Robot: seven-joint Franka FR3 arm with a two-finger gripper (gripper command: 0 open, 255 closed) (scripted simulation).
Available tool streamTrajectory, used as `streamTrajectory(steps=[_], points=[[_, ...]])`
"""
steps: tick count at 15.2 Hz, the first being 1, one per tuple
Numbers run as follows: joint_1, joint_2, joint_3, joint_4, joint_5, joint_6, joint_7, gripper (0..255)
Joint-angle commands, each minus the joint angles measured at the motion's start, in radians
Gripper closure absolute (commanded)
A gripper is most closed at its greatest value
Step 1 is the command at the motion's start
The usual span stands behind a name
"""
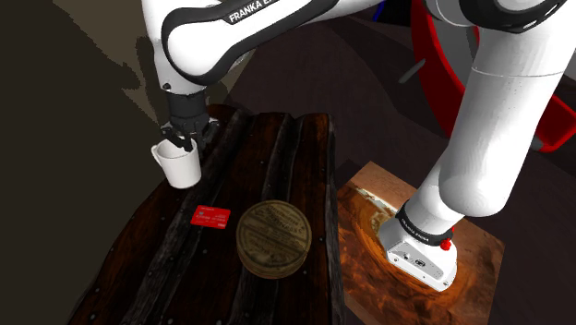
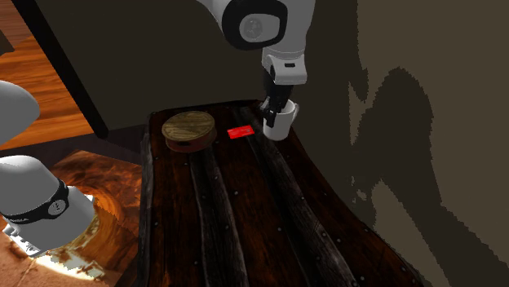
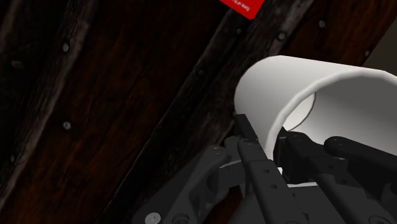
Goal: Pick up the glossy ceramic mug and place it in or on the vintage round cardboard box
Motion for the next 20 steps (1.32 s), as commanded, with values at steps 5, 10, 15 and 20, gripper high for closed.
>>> streamTrajectory(steps=[5, 10, 15, 20], points=[[-0.006, -0.034, 0.007, 0.040, 0.017, -0.071, -0.005, 255], [-0.009, -0.055, 0.010, 0.083, 0.027, -0.132, -0.006, 255], [-0.010, -0.071, 0.013, 0.131, 0.034, -0.195, -0.006, 255], [-0.028, -0.204, 0.028, 0.002, 0.101, -0.183, -0.023, 255]])
